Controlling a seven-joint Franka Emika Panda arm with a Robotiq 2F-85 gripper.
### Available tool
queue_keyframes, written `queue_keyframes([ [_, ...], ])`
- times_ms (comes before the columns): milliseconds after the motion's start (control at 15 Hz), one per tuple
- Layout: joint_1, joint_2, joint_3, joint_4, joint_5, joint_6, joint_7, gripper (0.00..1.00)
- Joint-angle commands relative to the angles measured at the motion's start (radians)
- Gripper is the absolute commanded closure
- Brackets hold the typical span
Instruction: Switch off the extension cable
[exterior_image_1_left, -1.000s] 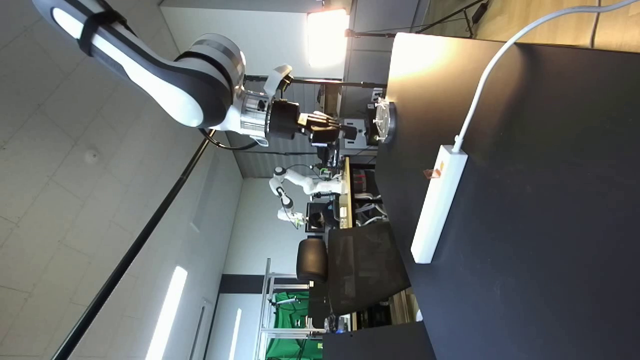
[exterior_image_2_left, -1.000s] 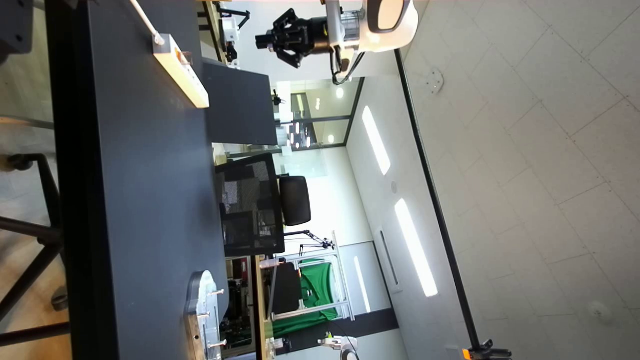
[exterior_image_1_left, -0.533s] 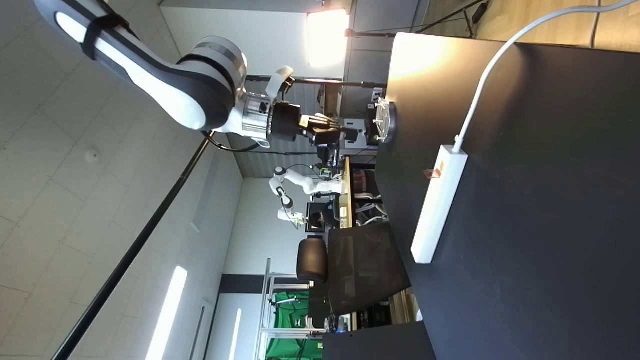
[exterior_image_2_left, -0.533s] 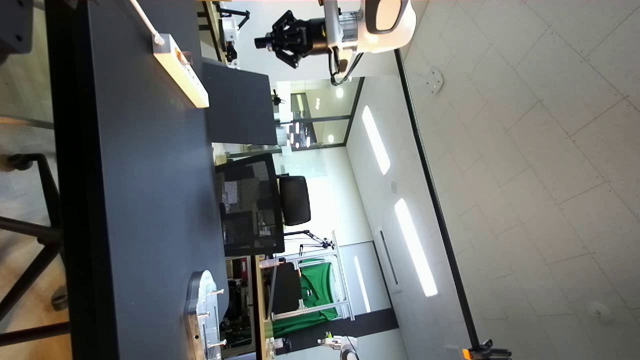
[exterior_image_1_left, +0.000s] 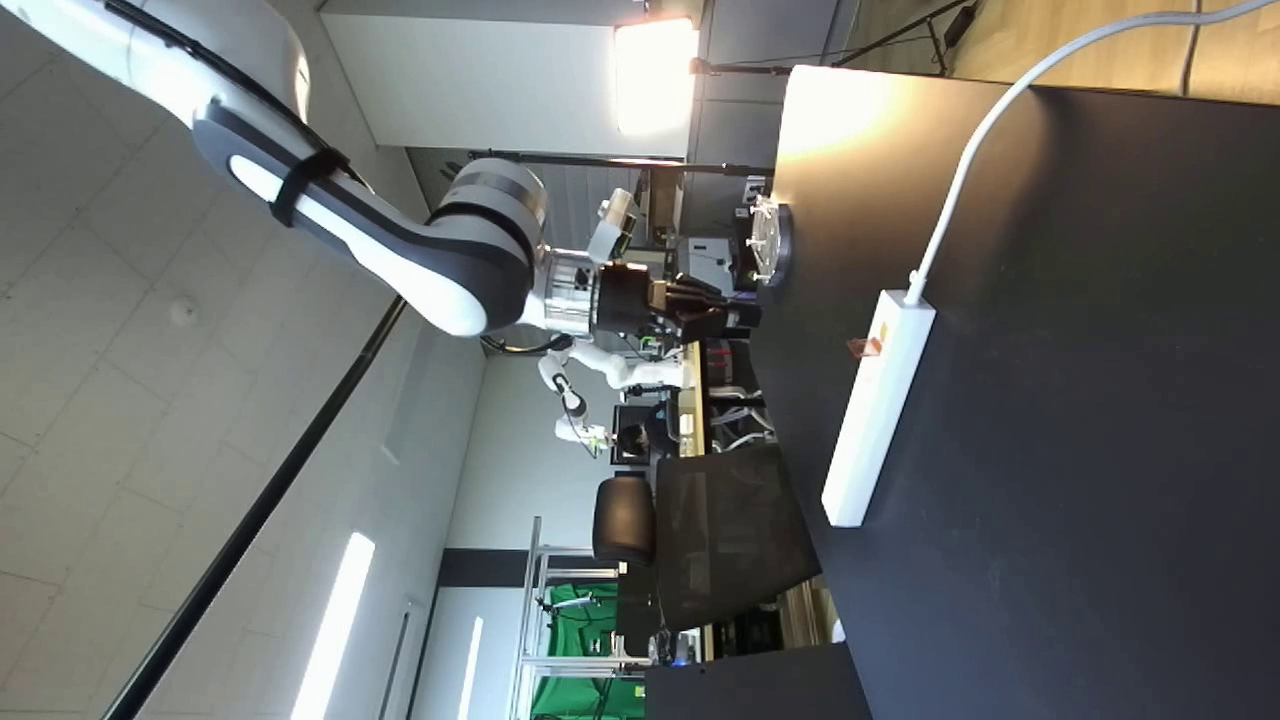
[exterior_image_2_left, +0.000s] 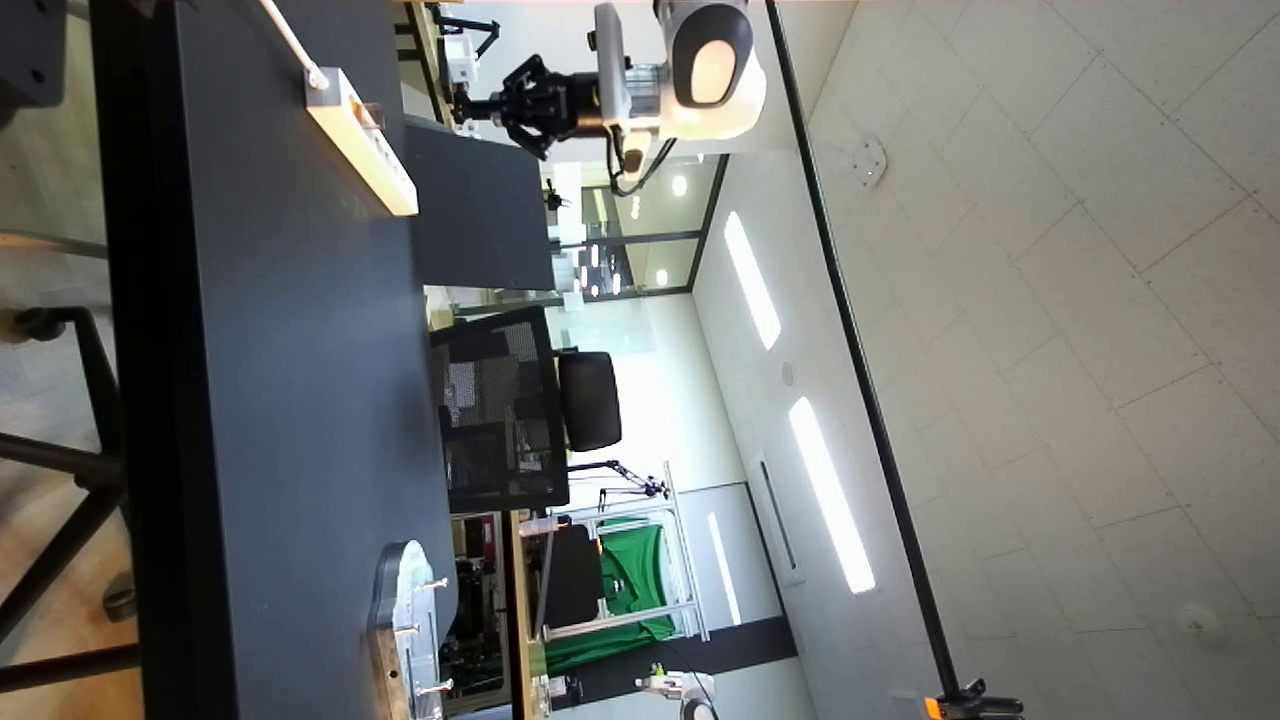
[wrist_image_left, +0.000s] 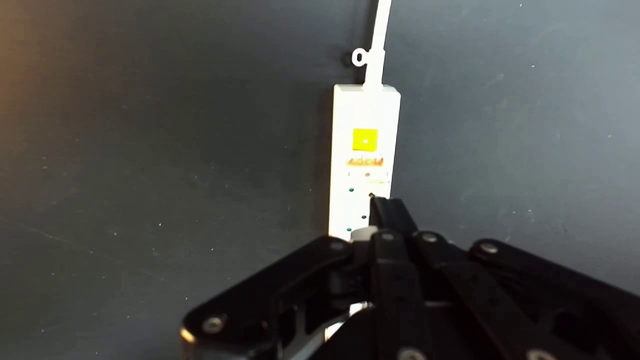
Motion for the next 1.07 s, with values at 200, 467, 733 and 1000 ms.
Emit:
queue_keyframes([
  [200,-0.032,0.164,0.070,0.163,-0.009,-0.081,0.081,1.00],
  [467,-0.028,0.211,0.091,0.190,-0.017,-0.101,0.107,1.00],
  [733,-0.025,0.240,0.096,0.214,-0.026,-0.142,0.130,1.00],
  [1000,-0.019,0.243,0.081,0.211,-0.047,-0.167,0.161,1.00],
])
